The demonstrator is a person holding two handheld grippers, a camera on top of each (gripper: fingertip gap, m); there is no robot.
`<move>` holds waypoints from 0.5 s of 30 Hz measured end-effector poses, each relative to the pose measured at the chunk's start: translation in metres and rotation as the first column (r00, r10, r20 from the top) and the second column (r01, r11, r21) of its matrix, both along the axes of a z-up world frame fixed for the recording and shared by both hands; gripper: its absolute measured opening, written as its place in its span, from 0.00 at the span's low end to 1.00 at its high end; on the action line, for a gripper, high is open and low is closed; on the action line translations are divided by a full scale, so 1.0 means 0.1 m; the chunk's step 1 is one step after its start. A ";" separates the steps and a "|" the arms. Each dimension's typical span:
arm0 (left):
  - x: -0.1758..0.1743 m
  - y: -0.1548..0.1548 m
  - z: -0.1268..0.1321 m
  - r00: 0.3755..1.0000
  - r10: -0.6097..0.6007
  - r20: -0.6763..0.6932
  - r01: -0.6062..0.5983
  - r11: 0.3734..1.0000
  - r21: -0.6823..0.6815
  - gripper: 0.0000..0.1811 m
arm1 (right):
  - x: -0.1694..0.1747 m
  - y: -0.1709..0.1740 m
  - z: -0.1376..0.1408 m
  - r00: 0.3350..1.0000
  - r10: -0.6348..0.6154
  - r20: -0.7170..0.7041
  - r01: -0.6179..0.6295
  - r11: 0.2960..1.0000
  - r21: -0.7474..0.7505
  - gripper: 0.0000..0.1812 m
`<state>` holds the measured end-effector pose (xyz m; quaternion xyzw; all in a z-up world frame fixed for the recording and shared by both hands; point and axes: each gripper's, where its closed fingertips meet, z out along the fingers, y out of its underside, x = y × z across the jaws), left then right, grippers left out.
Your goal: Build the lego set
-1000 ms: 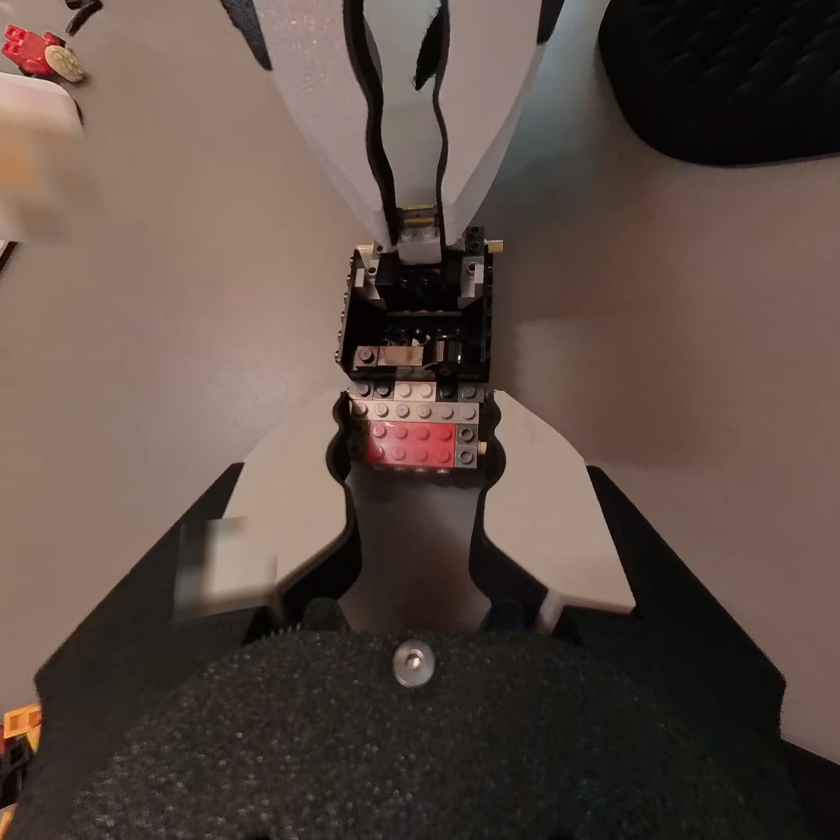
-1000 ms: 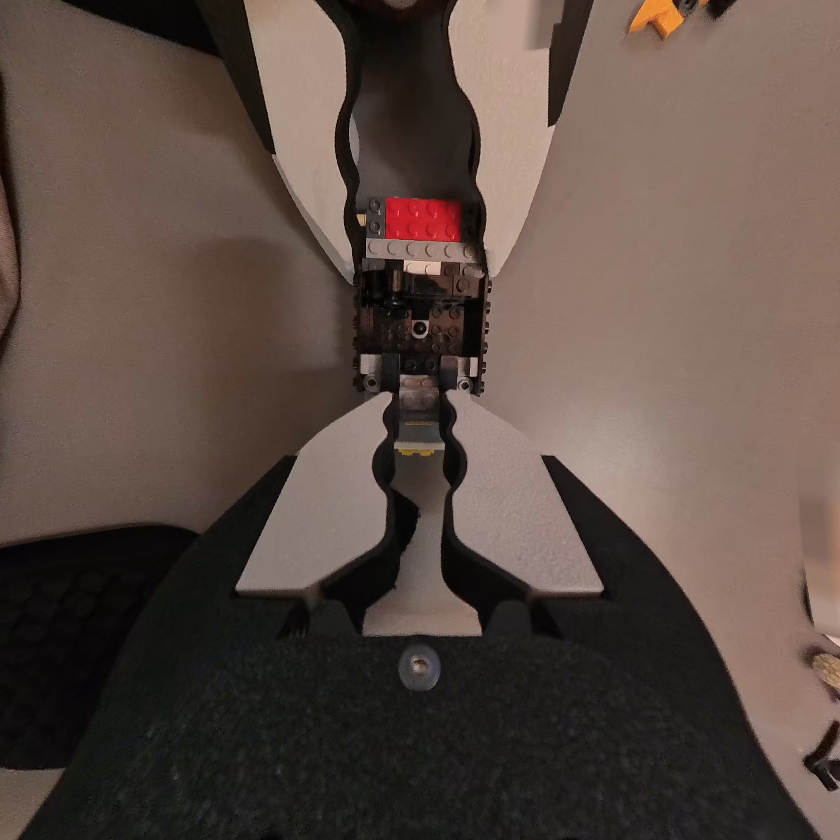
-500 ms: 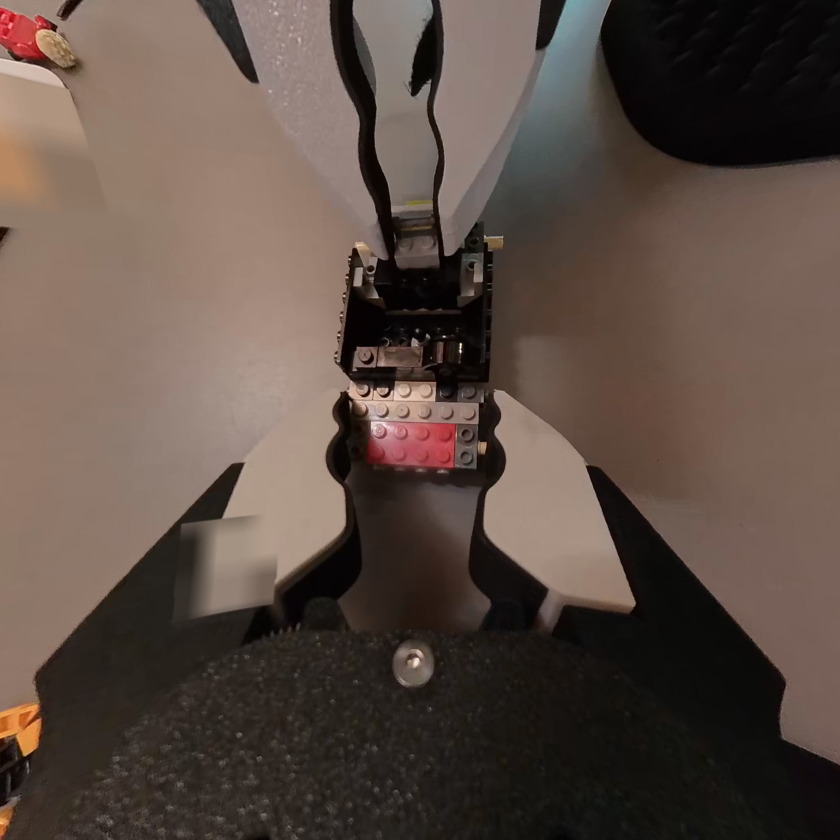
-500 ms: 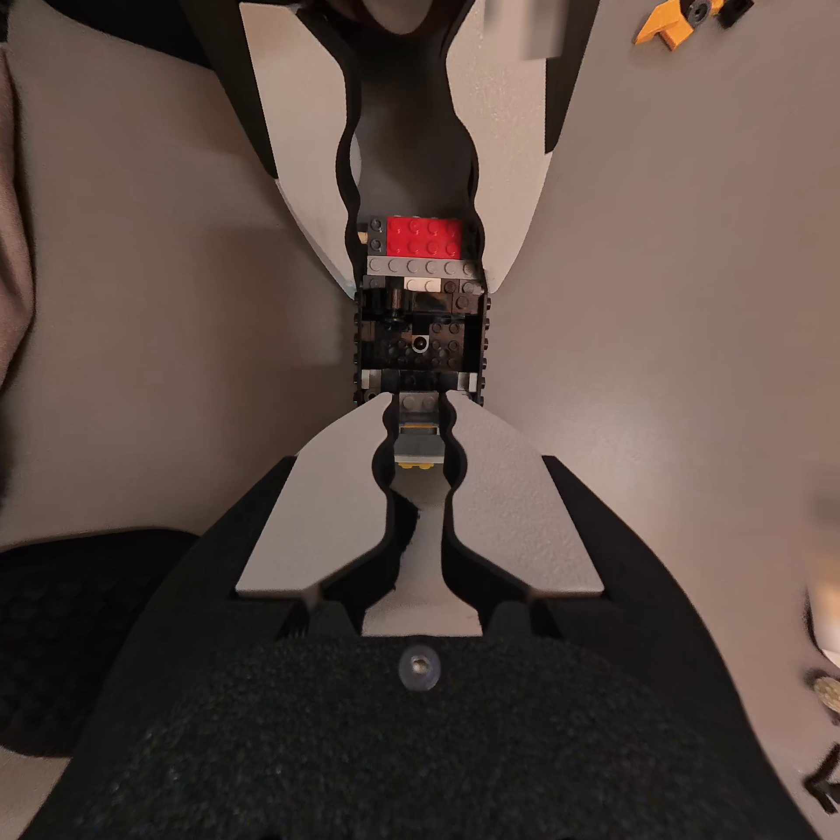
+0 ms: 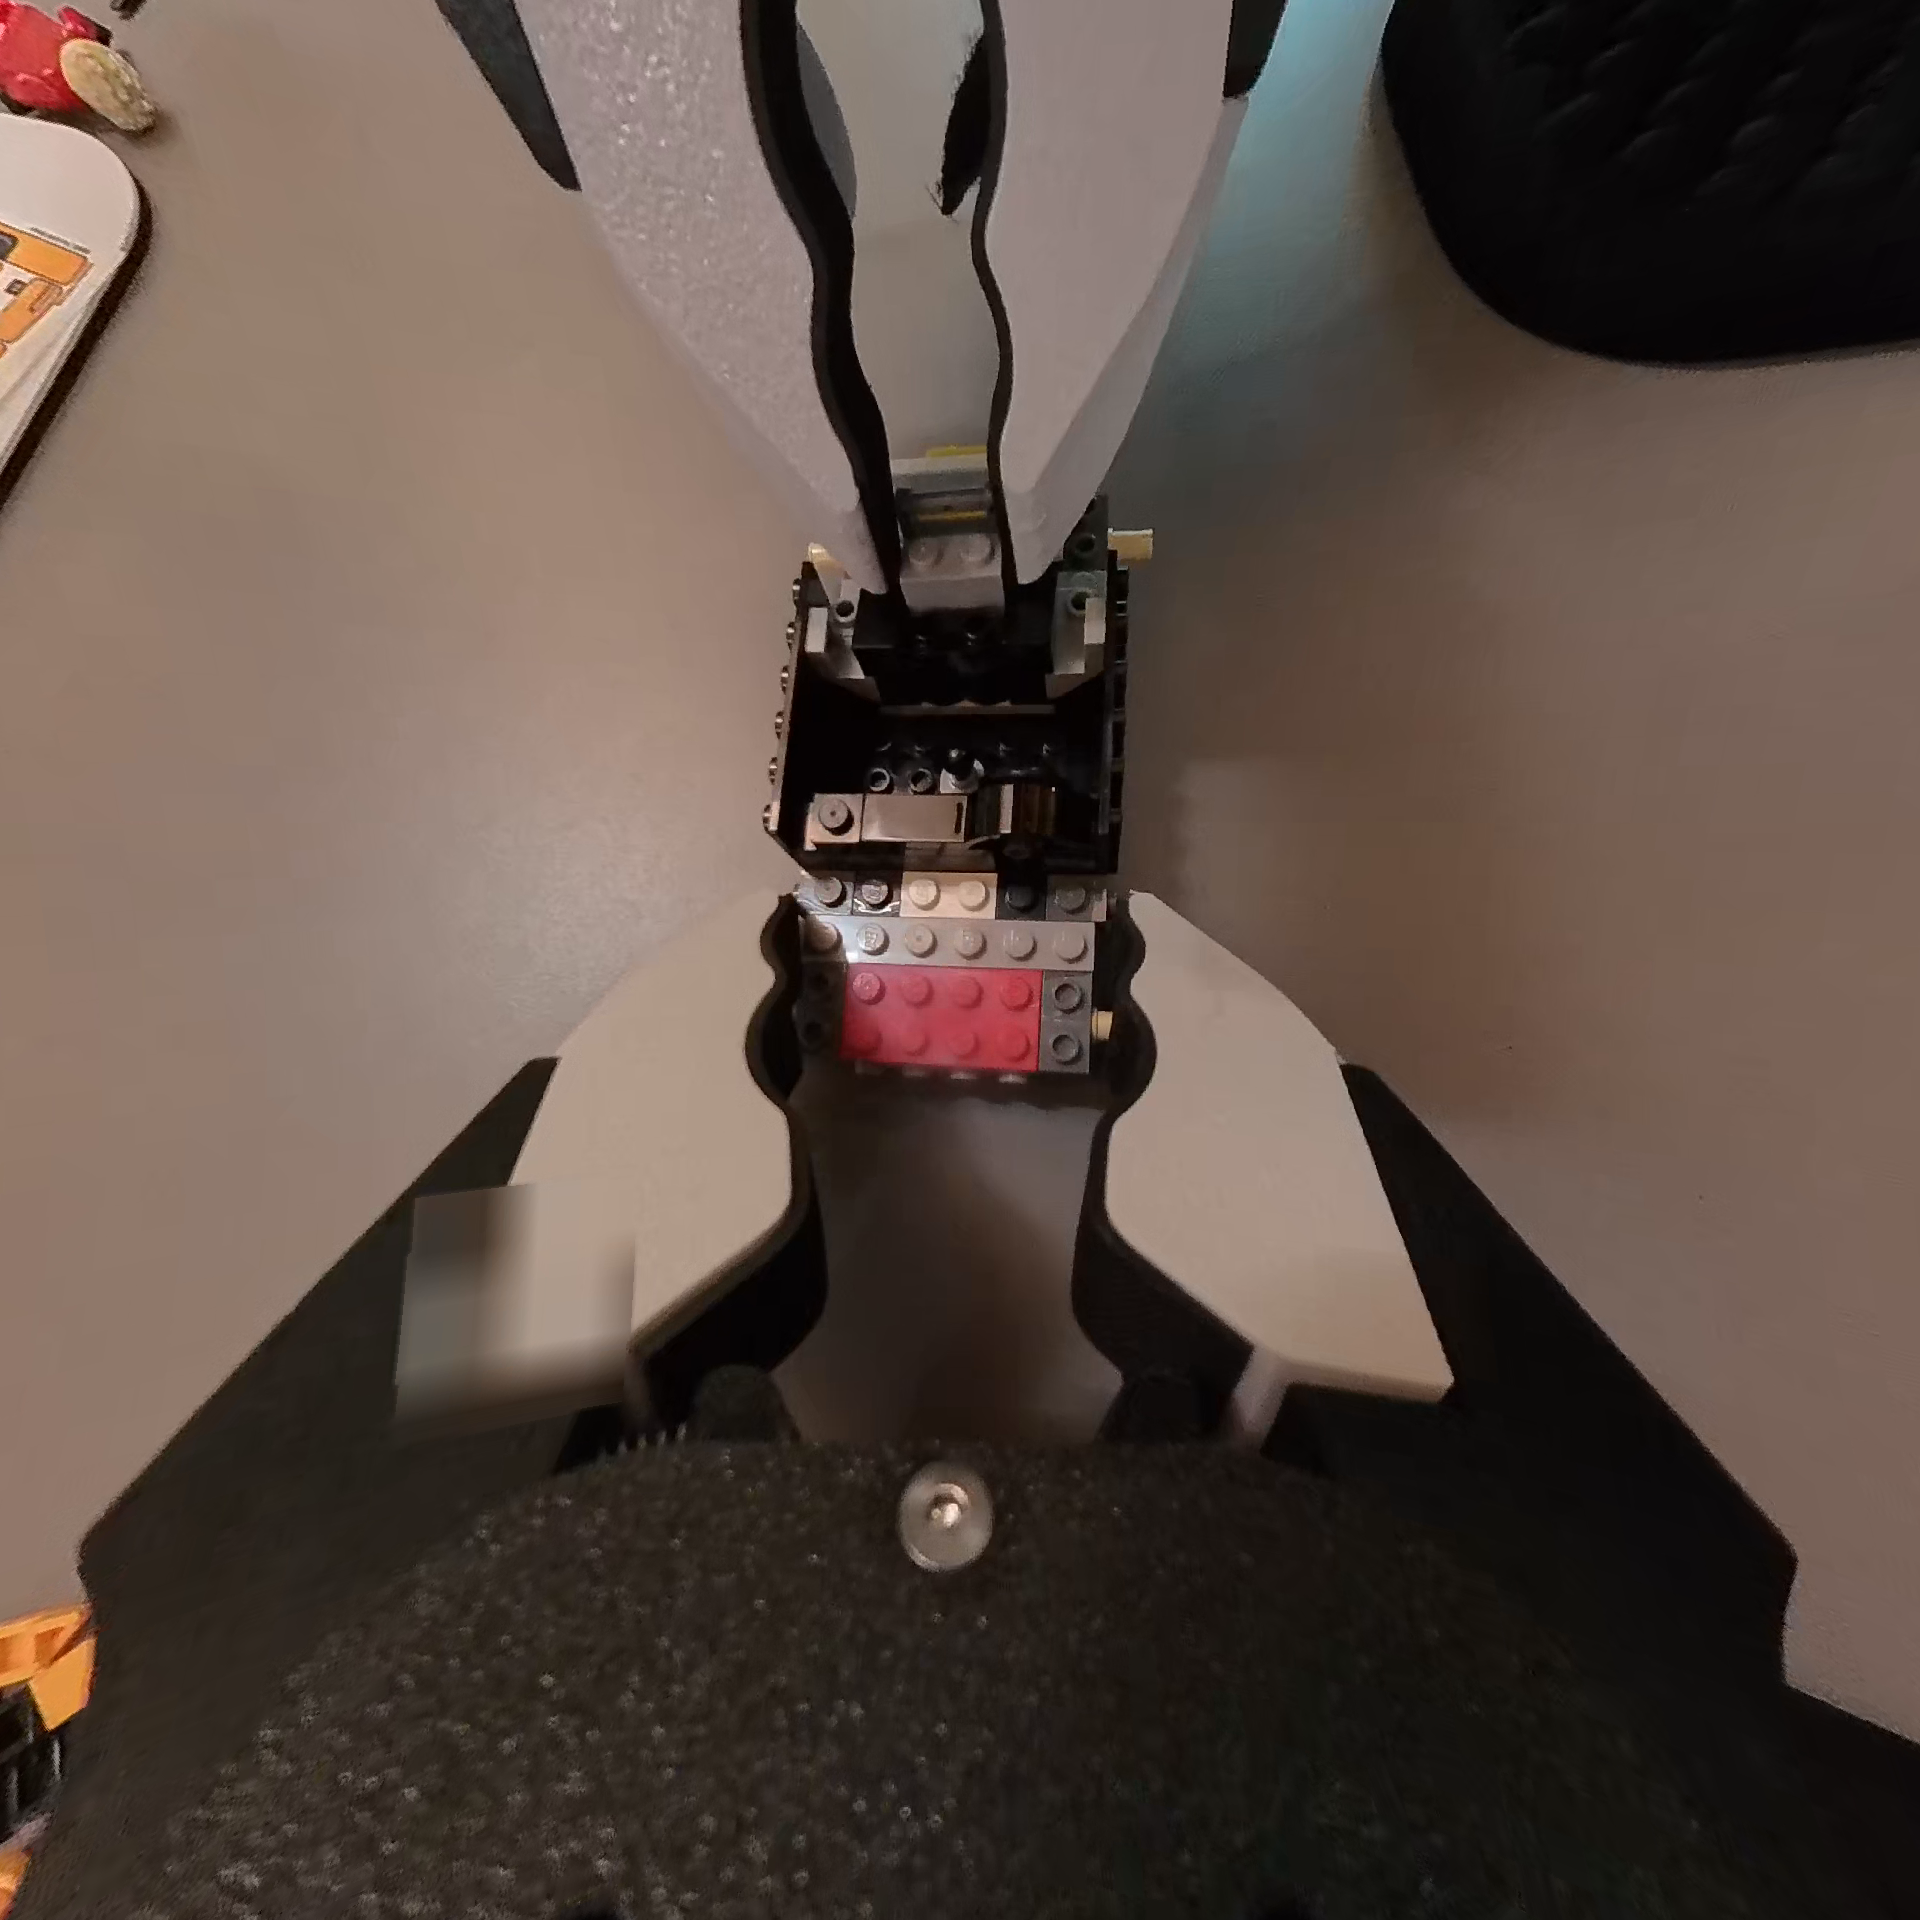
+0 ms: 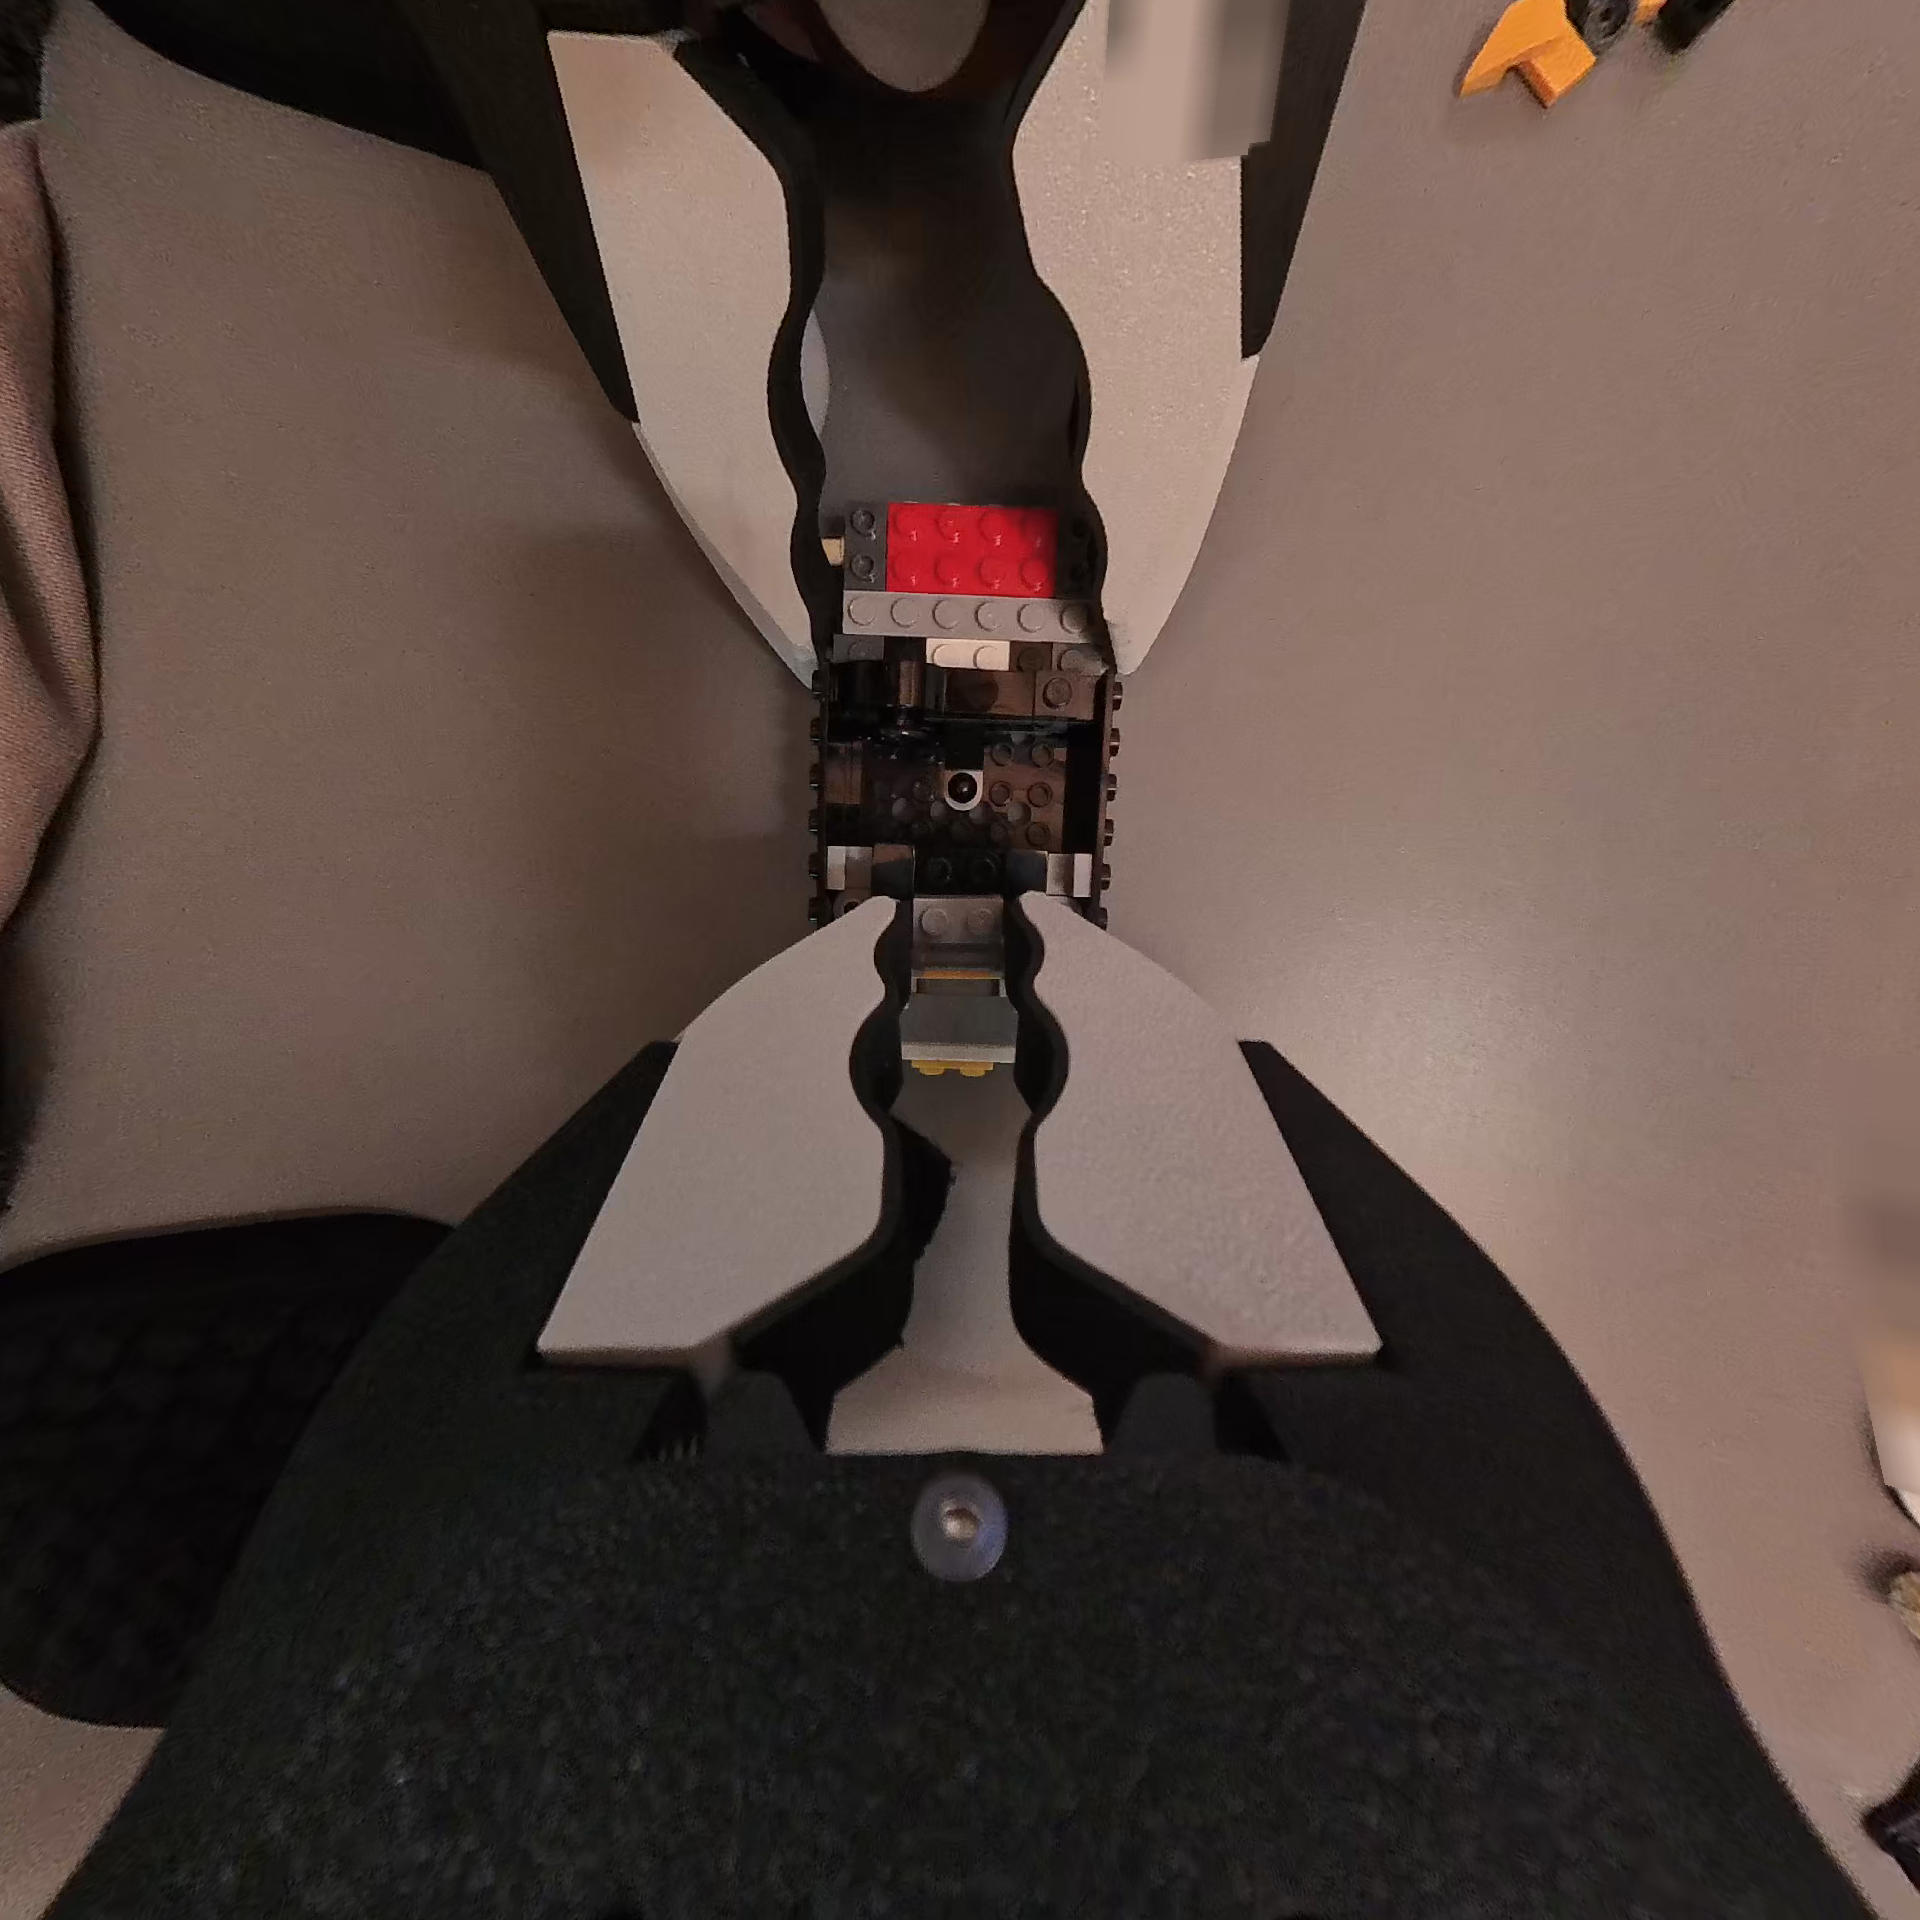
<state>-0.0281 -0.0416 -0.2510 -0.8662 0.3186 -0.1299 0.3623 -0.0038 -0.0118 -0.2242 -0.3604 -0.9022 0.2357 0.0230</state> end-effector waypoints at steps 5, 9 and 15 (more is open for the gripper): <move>0.00 0.00 0.00 1.000 0.000 -0.001 0.000 1.000 -0.001 0.31 | 0.00 0.00 0.00 1.000 -0.007 -0.011 0.007 1.000 -0.009 0.09; 0.00 0.00 0.00 1.000 0.000 -0.003 0.000 1.000 -0.001 0.31 | 0.01 -0.02 0.01 1.000 -0.010 -0.019 0.009 0.999 -0.031 0.10; 0.00 0.00 0.00 1.000 0.000 -0.001 0.000 1.000 -0.002 0.31 | 0.00 -0.02 0.01 0.999 -0.019 -0.039 0.017 0.999 -0.049 0.10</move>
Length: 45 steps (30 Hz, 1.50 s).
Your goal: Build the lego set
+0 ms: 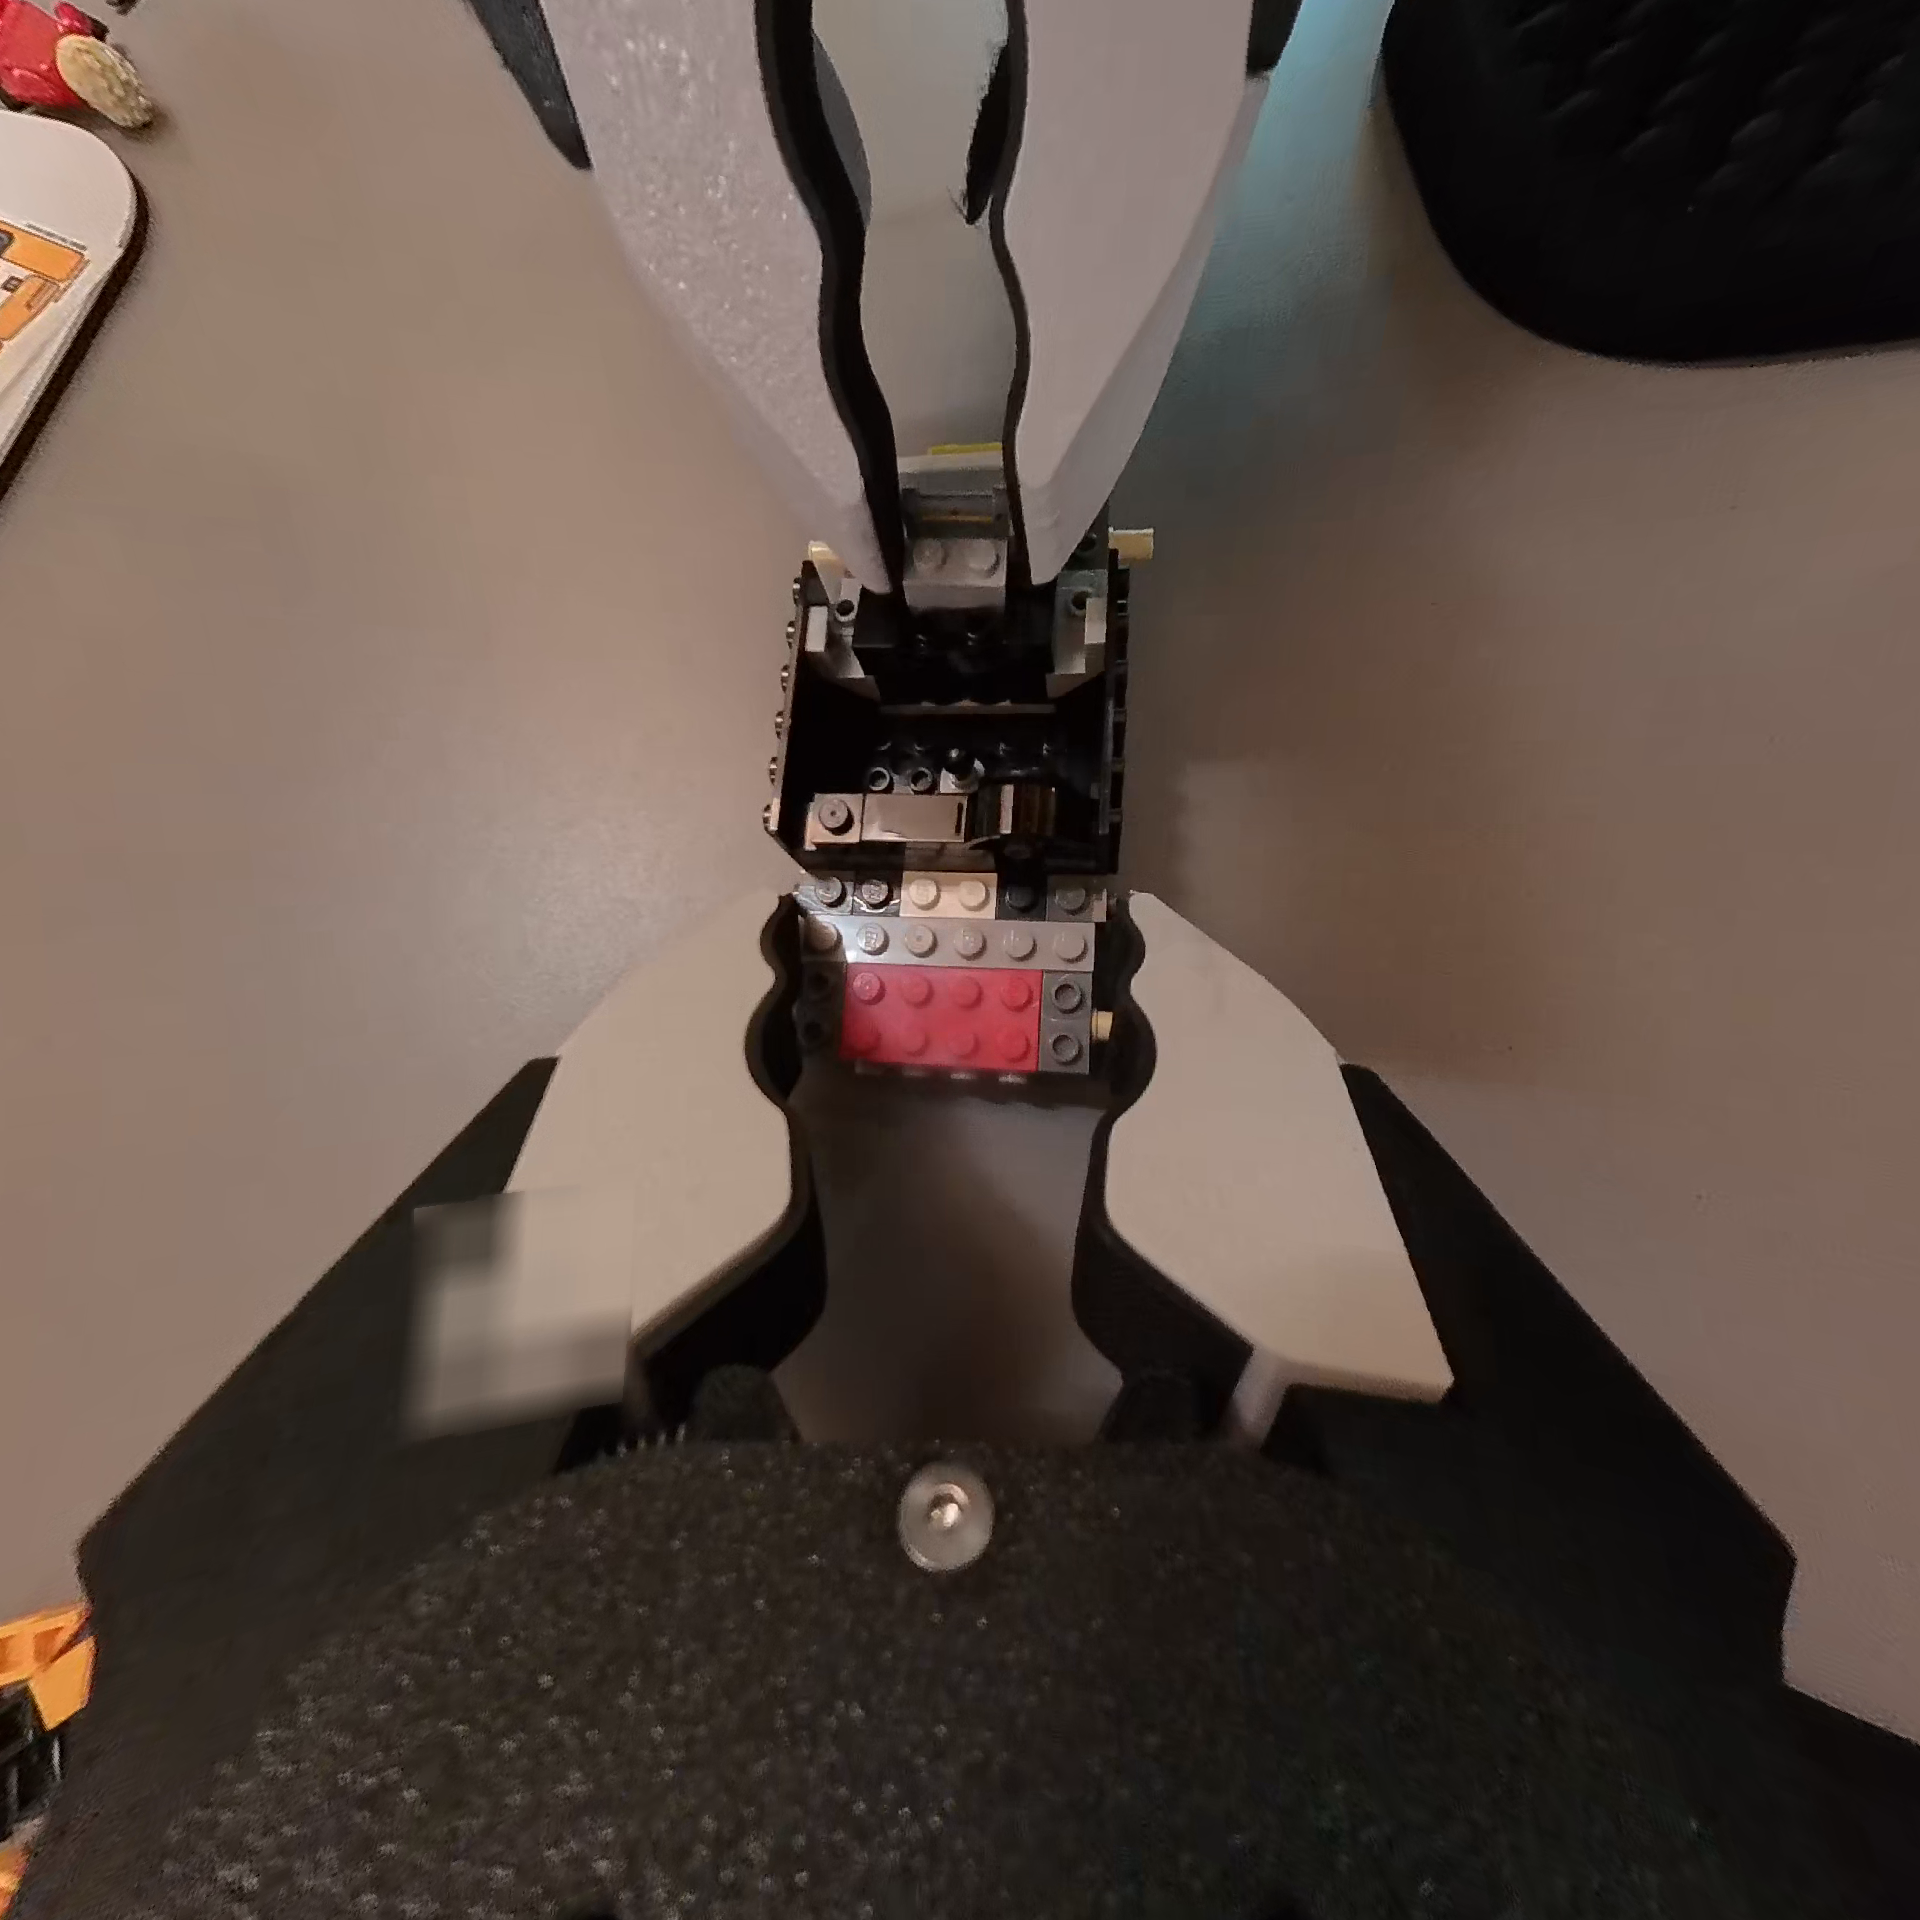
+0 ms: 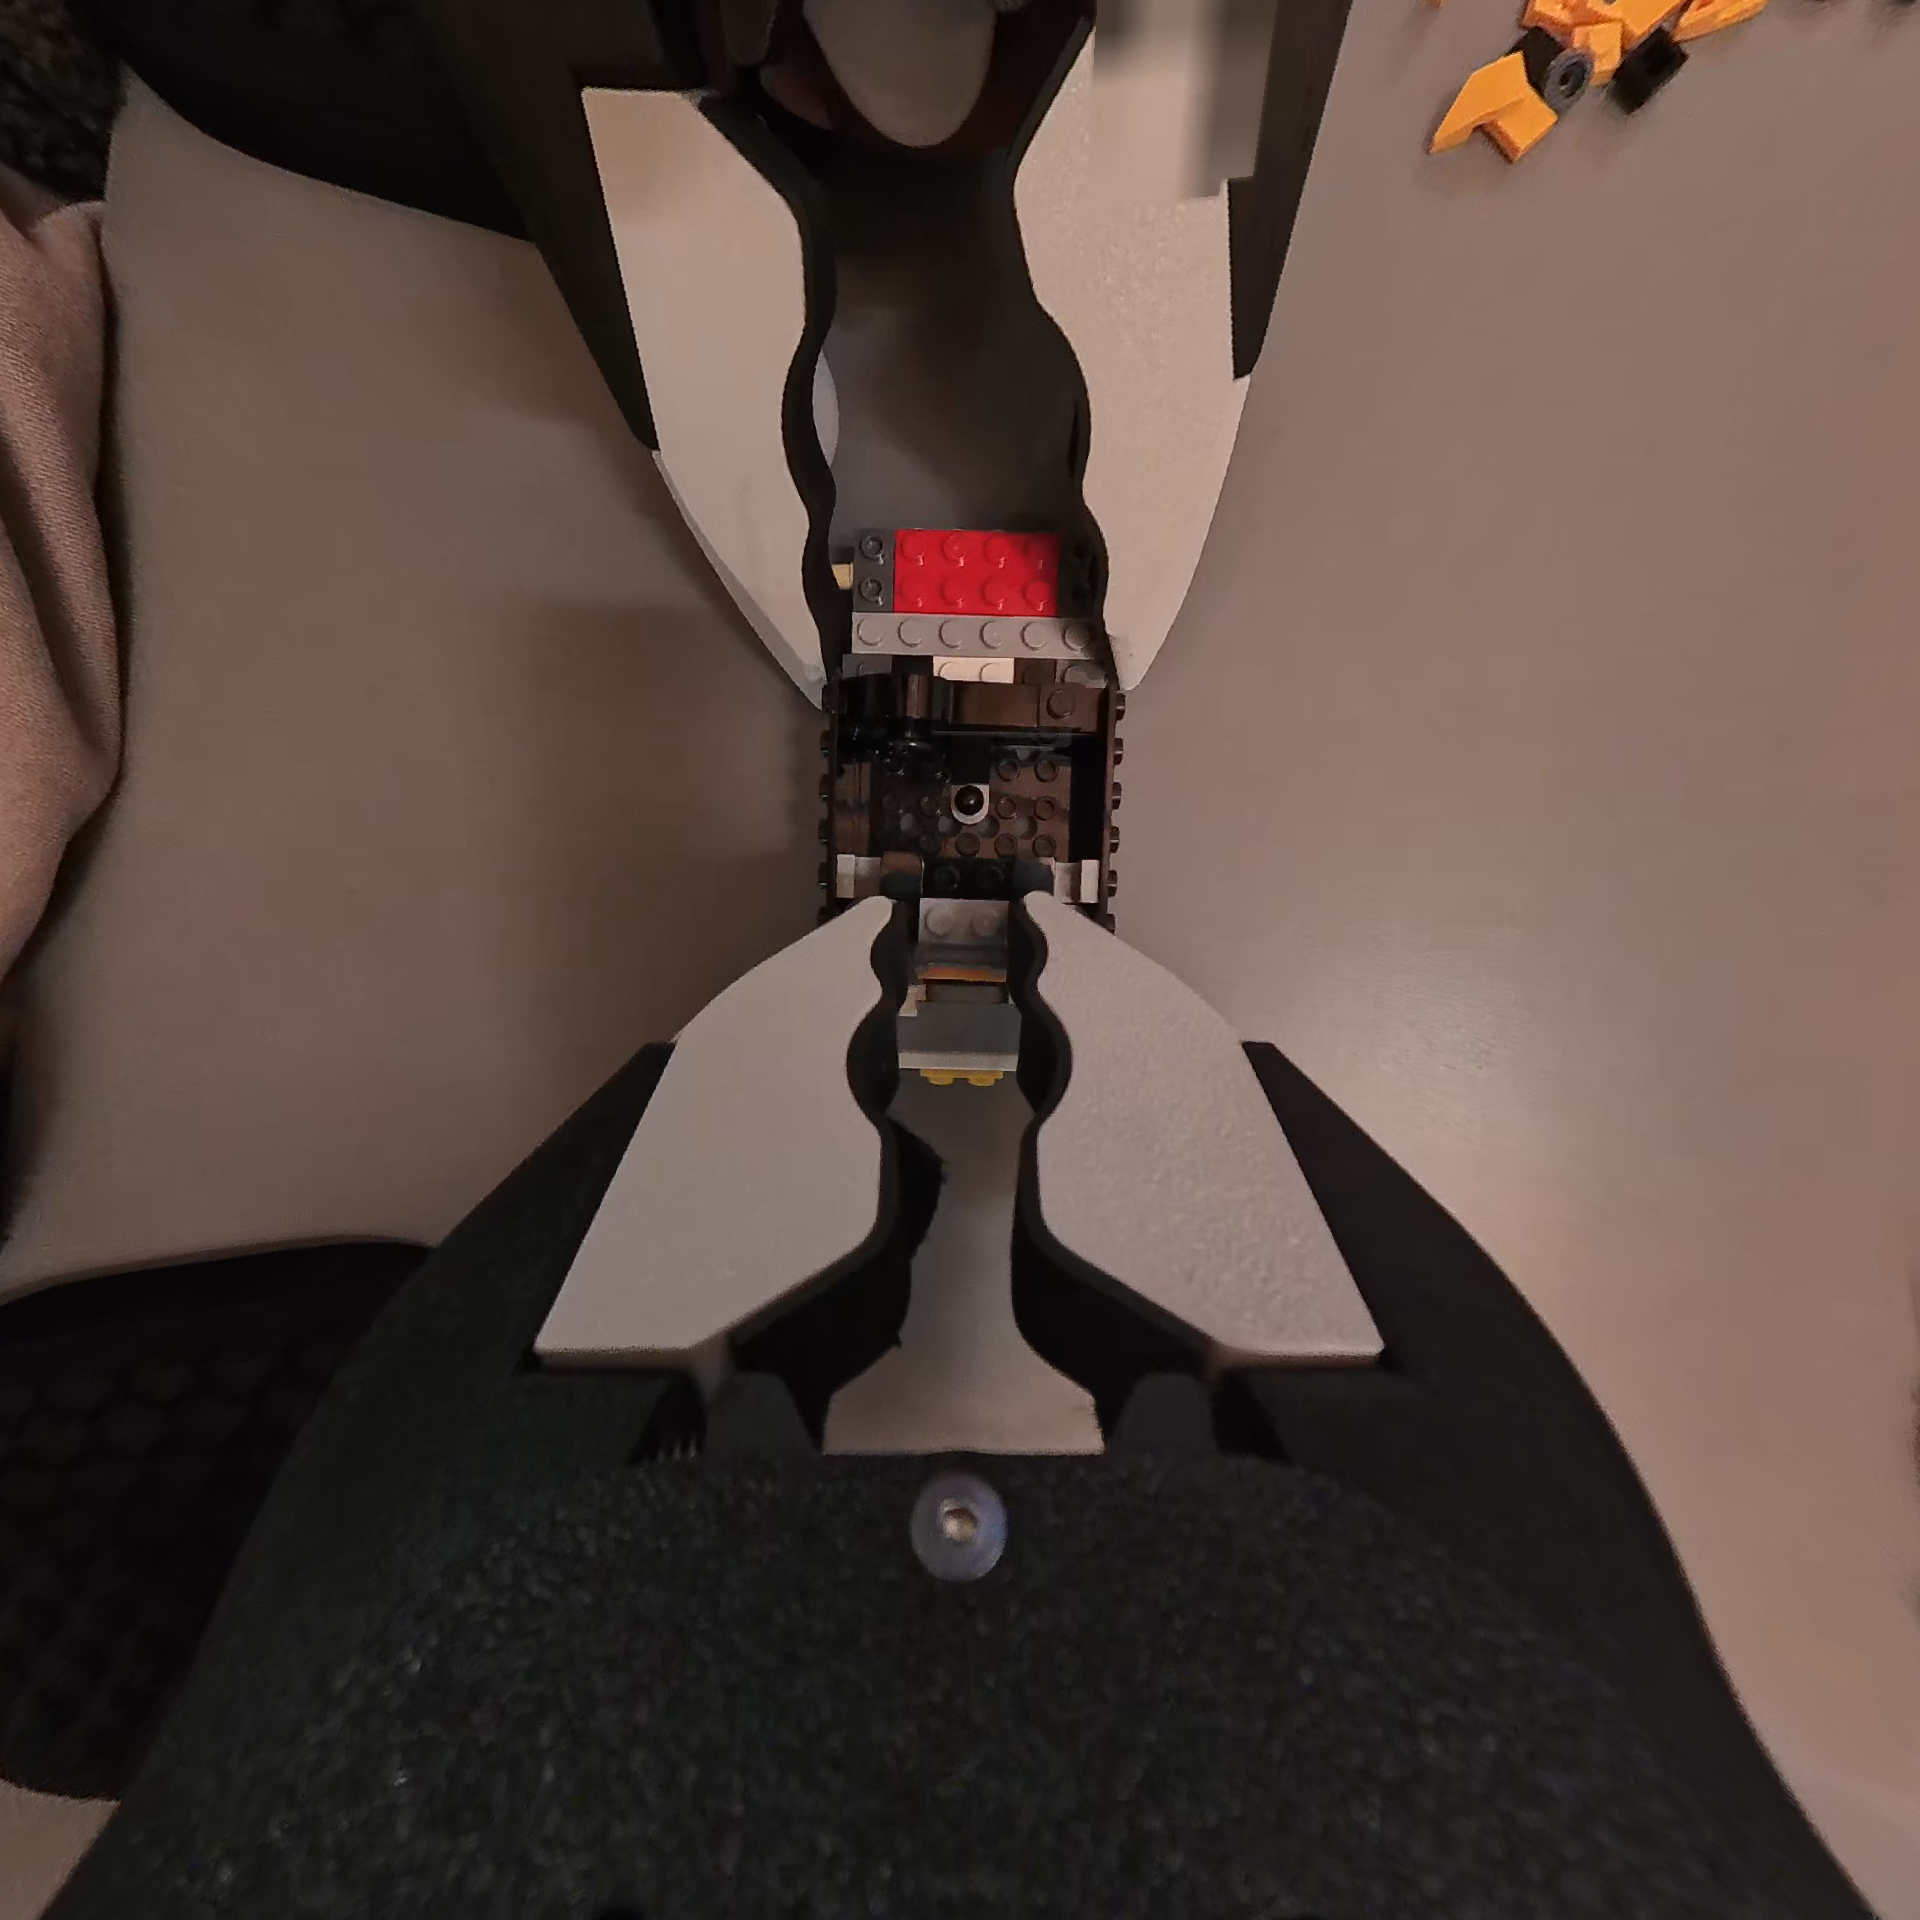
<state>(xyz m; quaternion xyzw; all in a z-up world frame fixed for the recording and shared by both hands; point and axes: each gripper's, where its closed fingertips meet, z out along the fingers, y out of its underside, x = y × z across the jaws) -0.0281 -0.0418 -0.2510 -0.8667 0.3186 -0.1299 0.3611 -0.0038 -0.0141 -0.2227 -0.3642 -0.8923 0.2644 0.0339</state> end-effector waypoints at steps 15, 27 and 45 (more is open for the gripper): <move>0.00 0.00 0.00 1.000 0.001 0.006 -0.001 1.000 0.001 0.31 | 0.08 0.14 0.19 0.984 -0.119 -0.130 0.114 0.992 -0.049 0.09; 0.00 0.00 0.00 1.000 0.001 0.005 -0.001 1.000 0.001 0.31 | 0.07 0.13 0.17 0.990 -0.104 -0.099 0.105 0.994 0.011 0.04; 0.01 0.01 0.00 1.000 -0.004 -0.002 0.004 1.000 0.004 0.31 | 0.02 0.06 0.03 1.000 -0.017 0.026 0.012 0.987 0.162 0.03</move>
